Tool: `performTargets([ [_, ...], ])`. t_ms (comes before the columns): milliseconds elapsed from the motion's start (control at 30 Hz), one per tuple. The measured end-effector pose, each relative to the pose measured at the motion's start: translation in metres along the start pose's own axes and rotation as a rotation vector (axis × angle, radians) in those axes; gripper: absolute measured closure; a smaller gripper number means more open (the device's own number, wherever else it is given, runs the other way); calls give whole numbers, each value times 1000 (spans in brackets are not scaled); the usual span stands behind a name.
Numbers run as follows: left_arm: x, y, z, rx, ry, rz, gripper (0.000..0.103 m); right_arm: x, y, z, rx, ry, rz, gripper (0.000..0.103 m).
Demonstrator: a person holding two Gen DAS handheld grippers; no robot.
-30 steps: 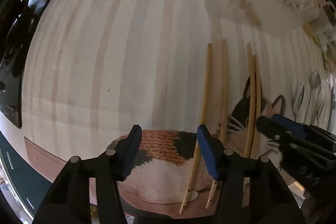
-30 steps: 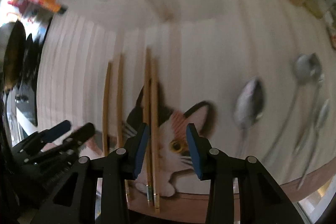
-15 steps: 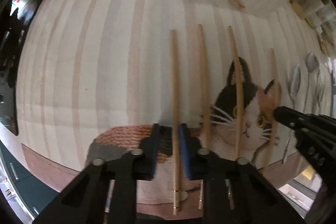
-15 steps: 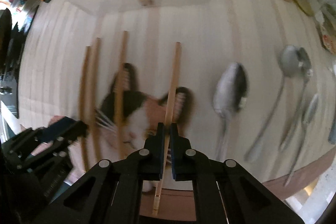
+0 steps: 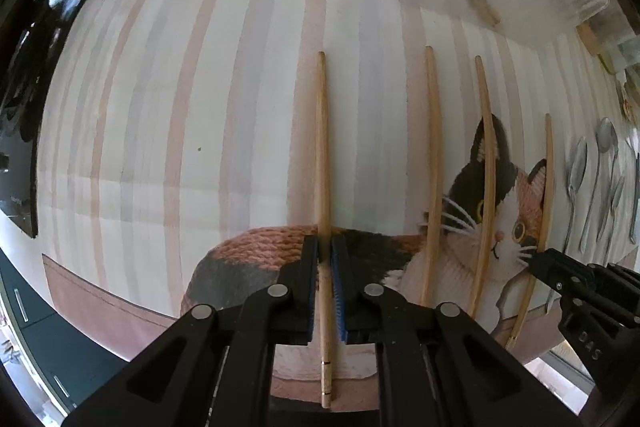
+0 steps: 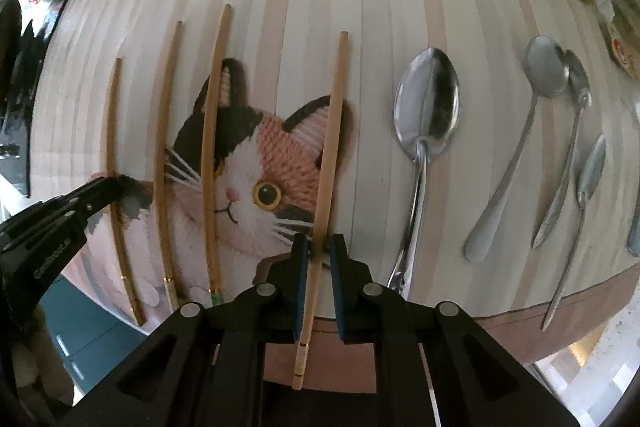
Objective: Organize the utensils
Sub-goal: 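Grasp a chopstick with the right tool while the left tool grasps another chopstick, then lift both chopsticks, lower them into the clear basket and open both tools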
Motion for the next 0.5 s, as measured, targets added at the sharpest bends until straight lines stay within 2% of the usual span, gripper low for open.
performTargets([
  [67,6,-1,-2,-4,14,5,91,0,-2,2,-26,-10,-8,95],
  [233,1,4,-13,24,33,-1,91,20,-3,18,-49,-21,-32,96],
  [367,1,4,-20,18,30,2,91,21,-3,21,-55,-48,15,95],
  [400,1,4,-21,17,29,3,91,27,-4,33,-58,-55,27,95],
  [500,9,2,-17,15,29,5,91,21,-3,36,-68,-68,13,94],
])
Point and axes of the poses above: each gripper's, at about its wrist camera, not at the fingertips, and y roughly the way its jaws point, z to its left, x to its top, the point moved 5 cm from there along y, roughly the way its jaws point, and after that the axes turned 1 degree about -y, right-handed, at the moved point
